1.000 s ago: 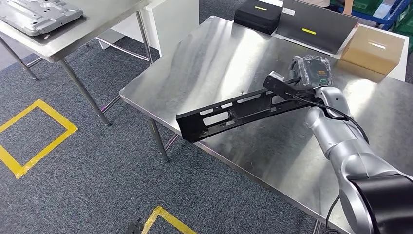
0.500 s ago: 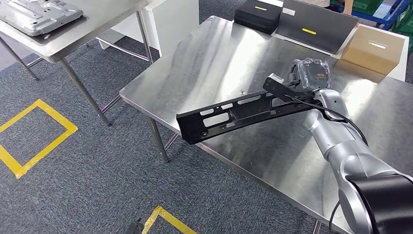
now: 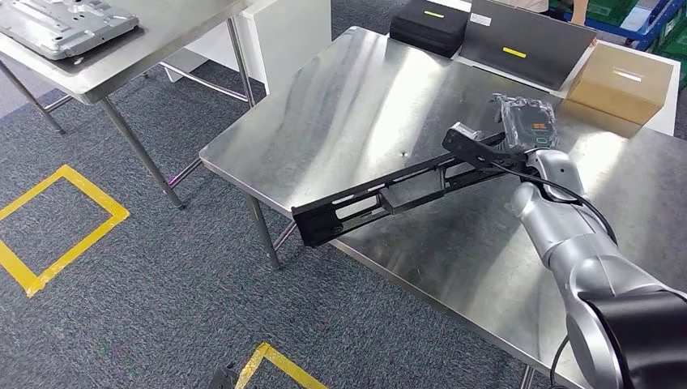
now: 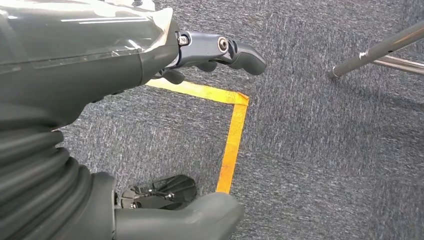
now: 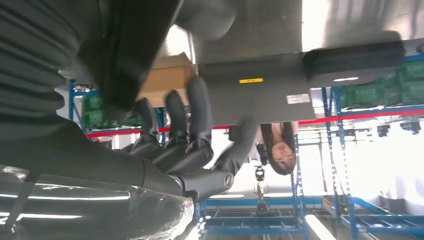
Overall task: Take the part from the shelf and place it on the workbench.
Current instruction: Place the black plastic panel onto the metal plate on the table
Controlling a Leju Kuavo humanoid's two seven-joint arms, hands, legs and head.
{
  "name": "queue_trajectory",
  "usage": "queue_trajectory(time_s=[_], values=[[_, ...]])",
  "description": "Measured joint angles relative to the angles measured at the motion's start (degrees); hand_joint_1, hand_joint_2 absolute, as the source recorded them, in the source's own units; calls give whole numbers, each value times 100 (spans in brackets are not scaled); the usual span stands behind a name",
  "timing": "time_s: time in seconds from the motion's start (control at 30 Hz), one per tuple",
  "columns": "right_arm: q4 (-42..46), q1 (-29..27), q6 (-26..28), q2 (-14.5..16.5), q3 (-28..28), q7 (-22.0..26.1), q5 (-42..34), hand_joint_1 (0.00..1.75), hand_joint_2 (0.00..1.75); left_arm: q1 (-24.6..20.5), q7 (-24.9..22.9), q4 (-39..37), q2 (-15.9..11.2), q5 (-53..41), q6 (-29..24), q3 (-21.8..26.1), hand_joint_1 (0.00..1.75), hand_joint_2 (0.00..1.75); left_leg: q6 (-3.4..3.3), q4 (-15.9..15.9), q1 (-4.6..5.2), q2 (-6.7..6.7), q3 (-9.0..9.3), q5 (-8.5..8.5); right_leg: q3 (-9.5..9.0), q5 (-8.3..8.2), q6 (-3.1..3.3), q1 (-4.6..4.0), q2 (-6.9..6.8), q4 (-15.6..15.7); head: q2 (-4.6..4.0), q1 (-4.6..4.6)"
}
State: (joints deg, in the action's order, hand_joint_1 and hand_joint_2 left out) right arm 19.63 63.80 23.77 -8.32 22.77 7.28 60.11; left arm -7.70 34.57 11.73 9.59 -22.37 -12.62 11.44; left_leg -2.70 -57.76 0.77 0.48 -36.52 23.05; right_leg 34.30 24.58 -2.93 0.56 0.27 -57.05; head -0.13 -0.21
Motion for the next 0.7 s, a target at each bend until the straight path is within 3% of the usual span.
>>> queue_trajectory(time_s=[0.2, 0.4, 0.7], values=[[-43, -35, 105, -248, -50, -518, 194, 0, 0, 34, 13, -2, -2, -10, 121, 2, 0, 0, -1, -1, 2, -1, -2, 1, 1, 0, 0, 1, 0, 0, 0, 0], [-113, -20, -30, -574, -203, -1780, 395, 0, 0, 77, -81, -2, 1, -26, 191, 7, 0, 0, -2, -1, 6, -6, -8, 1, 2, 0, 0, 2, -6, 1, 0, 1], [-186, 115, -385, -916, -463, -2249, 468, 0, 0, 88, -139, -2, 1, -54, 191, 26, 0, 0, -4, -1, 8, -4, -7, 1, 2, 0, -1, 3, -5, 1, 0, -1]])
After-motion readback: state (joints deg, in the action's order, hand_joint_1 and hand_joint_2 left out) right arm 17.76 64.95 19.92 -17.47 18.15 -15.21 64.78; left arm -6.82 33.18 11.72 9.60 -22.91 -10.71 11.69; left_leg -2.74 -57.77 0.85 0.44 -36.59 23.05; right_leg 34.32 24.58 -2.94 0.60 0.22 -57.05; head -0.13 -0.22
